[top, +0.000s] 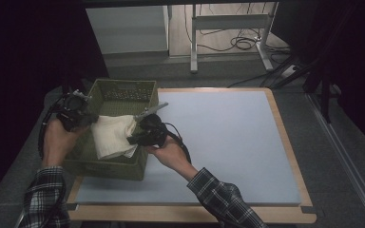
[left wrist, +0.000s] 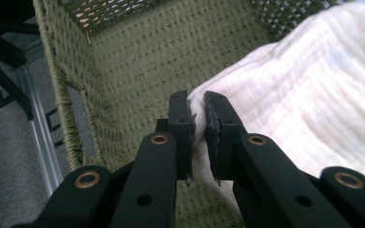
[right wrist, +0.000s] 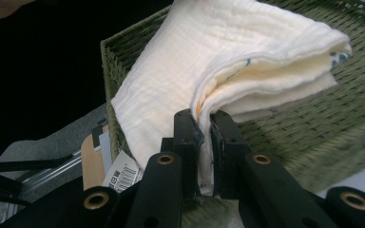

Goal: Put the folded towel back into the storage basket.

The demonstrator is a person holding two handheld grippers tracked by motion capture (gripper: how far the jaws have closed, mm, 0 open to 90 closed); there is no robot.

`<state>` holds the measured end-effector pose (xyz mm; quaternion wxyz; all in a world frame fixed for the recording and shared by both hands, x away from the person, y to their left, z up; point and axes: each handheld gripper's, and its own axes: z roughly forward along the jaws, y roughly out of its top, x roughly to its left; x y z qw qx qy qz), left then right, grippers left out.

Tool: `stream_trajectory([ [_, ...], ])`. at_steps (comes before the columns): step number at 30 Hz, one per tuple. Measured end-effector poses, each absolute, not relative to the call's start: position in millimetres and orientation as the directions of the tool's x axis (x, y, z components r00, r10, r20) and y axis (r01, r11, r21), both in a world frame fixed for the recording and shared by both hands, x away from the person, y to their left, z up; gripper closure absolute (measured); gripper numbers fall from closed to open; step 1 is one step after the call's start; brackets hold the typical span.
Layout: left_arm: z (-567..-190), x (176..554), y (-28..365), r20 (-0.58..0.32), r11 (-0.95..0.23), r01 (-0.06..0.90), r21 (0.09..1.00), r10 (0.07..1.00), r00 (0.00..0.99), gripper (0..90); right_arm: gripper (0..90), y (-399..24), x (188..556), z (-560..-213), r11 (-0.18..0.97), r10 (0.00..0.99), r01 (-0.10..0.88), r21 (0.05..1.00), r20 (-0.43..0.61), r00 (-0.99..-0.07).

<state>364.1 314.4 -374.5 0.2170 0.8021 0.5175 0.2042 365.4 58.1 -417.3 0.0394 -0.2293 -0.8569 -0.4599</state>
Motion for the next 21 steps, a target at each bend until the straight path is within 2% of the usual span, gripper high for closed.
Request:
stream_trajectory([
  [10,-391.3,367.5,319.6,0.109,-0.372,0.742,0.557,0.919,0.378,81.6,81.4,84.9,357.6,-438.0,0.493,0.395,0.455,0.742,0.276,-0.876],
  [21,-411.3,374.4,313.6,0.106,-0.387,0.738,0.553,0.911,0.399,81.3,79.7,96.0,353.1,-451.8,0.498,0.436,0.497,0.711,0.29,-0.852],
])
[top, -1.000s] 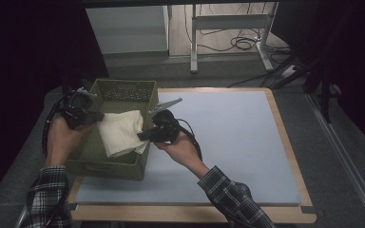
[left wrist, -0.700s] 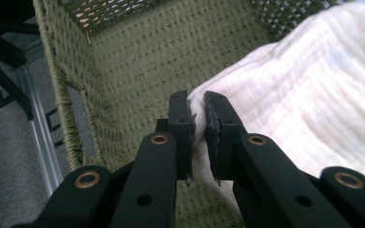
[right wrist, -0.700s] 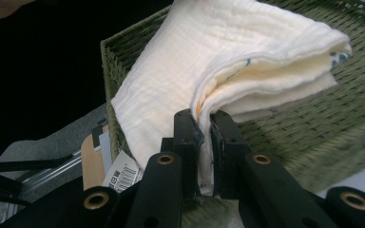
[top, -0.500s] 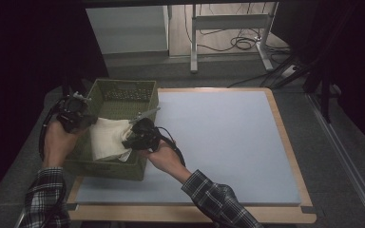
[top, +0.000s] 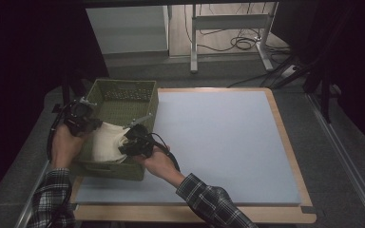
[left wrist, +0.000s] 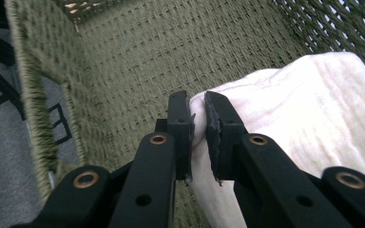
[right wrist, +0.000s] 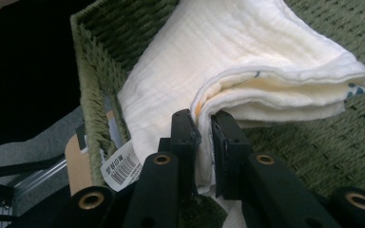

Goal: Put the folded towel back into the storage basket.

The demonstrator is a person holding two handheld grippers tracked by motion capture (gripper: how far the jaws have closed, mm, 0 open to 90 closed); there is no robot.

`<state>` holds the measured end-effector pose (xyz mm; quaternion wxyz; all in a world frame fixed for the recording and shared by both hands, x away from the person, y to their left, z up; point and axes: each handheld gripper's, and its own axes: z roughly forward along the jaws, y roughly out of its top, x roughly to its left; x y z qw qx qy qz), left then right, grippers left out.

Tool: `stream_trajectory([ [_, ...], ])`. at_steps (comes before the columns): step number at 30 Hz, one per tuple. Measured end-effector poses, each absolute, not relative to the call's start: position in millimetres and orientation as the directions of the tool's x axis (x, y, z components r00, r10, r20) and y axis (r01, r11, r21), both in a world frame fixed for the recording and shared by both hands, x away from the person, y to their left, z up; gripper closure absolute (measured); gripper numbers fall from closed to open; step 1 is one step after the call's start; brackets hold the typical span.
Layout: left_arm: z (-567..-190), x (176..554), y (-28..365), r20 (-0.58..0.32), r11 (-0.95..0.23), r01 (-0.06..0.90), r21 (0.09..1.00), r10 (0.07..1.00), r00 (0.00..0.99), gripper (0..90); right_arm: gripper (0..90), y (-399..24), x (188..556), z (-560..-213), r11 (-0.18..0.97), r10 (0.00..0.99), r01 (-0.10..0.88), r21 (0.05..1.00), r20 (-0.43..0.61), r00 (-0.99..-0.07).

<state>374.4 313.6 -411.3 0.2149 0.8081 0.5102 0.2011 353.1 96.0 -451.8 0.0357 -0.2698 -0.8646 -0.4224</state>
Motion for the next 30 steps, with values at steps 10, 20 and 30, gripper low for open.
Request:
stream_trajectory([
  [10,-428.5,377.5,308.3,0.087,-0.385,0.744,0.546,0.91,0.406,80.9,79.1,95.6,353.8,-457.0,0.51,0.464,0.517,0.688,0.286,-0.838],
  [20,-441.7,382.8,306.0,0.084,-0.375,0.75,0.545,0.914,0.396,70.6,68.8,96.7,353.0,-455.3,0.519,0.447,0.498,0.695,0.276,-0.851],
  [30,-439.9,380.4,306.6,0.051,-0.343,0.741,0.577,0.921,0.386,59.9,64.0,89.4,355.1,-444.3,0.507,0.435,0.472,0.721,0.258,-0.863],
])
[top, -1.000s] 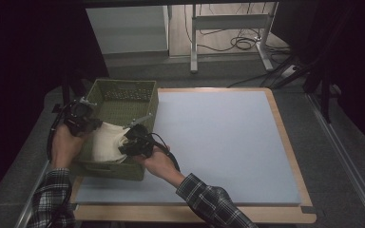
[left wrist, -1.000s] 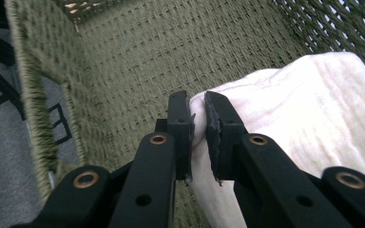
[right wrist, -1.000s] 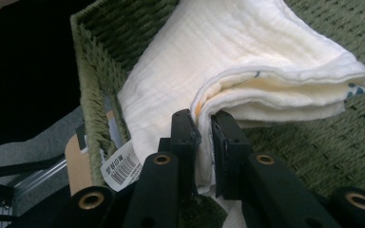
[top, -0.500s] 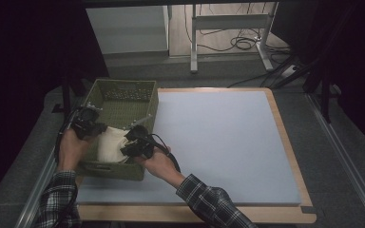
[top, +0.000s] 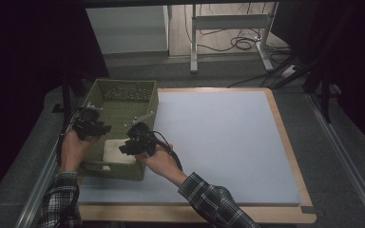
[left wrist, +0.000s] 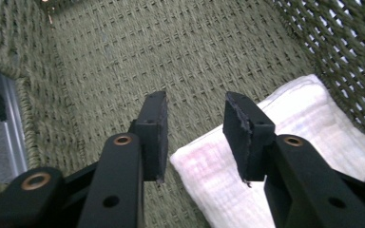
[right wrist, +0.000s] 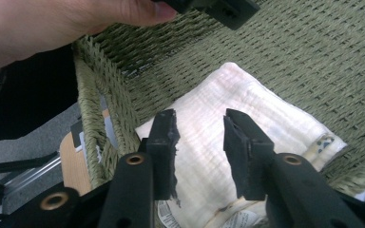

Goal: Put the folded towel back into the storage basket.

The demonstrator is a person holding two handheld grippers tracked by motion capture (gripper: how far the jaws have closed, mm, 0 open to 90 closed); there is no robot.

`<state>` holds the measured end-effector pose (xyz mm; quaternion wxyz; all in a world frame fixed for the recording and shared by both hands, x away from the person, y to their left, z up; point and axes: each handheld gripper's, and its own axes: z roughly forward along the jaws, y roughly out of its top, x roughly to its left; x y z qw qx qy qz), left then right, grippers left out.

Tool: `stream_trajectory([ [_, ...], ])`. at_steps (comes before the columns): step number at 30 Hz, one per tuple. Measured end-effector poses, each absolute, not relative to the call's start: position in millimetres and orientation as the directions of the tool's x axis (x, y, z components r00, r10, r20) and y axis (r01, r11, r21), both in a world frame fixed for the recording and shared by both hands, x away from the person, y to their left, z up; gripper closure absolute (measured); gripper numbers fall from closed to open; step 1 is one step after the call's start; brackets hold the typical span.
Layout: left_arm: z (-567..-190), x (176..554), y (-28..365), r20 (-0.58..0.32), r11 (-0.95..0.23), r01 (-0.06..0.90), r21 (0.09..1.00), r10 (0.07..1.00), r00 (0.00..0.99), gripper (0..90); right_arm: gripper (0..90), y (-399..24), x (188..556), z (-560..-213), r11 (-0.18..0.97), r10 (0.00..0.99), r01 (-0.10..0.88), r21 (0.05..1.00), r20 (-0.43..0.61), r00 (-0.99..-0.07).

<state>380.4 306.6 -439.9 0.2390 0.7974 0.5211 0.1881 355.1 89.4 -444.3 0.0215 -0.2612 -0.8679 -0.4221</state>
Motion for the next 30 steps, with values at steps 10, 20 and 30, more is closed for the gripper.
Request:
stream_trajectory([
  [10,-441.5,378.4,305.7,0.014,-0.309,0.732,0.607,0.925,0.379,45.3,49.9,85.3,350.4,-436.4,0.533,0.404,0.393,0.75,0.182,-0.896],
  [20,-440.6,376.1,300.2,-0.018,-0.295,0.724,0.623,0.92,0.391,33.3,38.2,77.9,345.8,-429.5,0.558,0.377,0.313,0.769,0.102,-0.921],
  [30,-438.8,373.1,293.9,-0.061,-0.261,0.709,0.655,0.917,0.394,23.3,30.4,61.3,345.8,-424.1,0.556,0.363,0.269,0.787,0.061,-0.93],
])
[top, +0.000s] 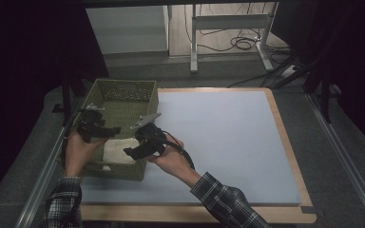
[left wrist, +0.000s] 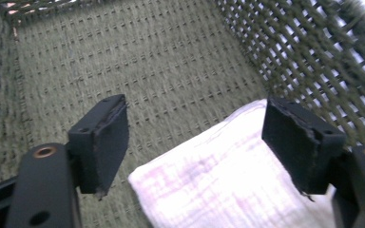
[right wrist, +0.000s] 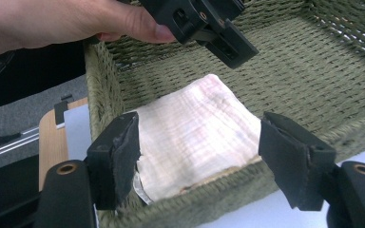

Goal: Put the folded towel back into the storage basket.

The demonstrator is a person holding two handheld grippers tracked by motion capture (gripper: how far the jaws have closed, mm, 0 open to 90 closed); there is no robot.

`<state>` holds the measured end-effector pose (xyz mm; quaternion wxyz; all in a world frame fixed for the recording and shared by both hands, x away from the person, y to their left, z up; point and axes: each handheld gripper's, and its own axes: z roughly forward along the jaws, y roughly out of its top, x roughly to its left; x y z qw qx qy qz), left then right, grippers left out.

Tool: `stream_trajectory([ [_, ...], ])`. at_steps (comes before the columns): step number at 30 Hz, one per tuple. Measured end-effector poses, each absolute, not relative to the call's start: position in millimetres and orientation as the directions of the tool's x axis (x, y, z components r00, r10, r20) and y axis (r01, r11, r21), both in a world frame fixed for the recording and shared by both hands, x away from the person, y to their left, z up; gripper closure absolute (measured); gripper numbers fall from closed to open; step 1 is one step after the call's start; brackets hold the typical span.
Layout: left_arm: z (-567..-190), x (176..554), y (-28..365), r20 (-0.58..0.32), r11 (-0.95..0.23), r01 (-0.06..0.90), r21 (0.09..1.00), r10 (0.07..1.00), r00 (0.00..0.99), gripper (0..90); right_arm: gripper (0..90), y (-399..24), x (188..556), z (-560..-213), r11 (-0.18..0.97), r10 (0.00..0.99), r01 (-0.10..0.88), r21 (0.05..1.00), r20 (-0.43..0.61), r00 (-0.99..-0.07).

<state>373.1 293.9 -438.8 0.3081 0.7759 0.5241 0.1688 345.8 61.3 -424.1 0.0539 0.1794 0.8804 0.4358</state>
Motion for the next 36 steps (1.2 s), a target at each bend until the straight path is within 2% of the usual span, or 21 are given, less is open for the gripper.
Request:
stream_trajectory([
  [7,-435.9,369.4,288.0,-0.106,-0.232,0.7,0.676,0.909,0.403,18.8,27.4,47.1,345.6,-422.2,0.556,0.36,0.258,0.79,0.051,-0.932],
  [20,-430.9,363.1,268.9,-0.124,-0.223,0.68,0.698,0.898,0.422,8.5,23.2,13.6,345.9,-423.4,0.567,0.363,0.248,0.786,0.032,-0.931],
  [30,-423.8,359.8,251.1,-0.128,-0.246,0.663,0.707,0.877,0.462,5.8,20.0,-12.3,345.7,-423.3,0.558,0.378,0.257,0.789,0.034,-0.925],
  [36,-418.9,358.7,235.6,-0.105,-0.3,0.658,0.69,0.859,0.501,5.7,17.7,-28.5,344.7,-427.0,0.572,0.388,0.266,0.776,0.029,-0.921],
])
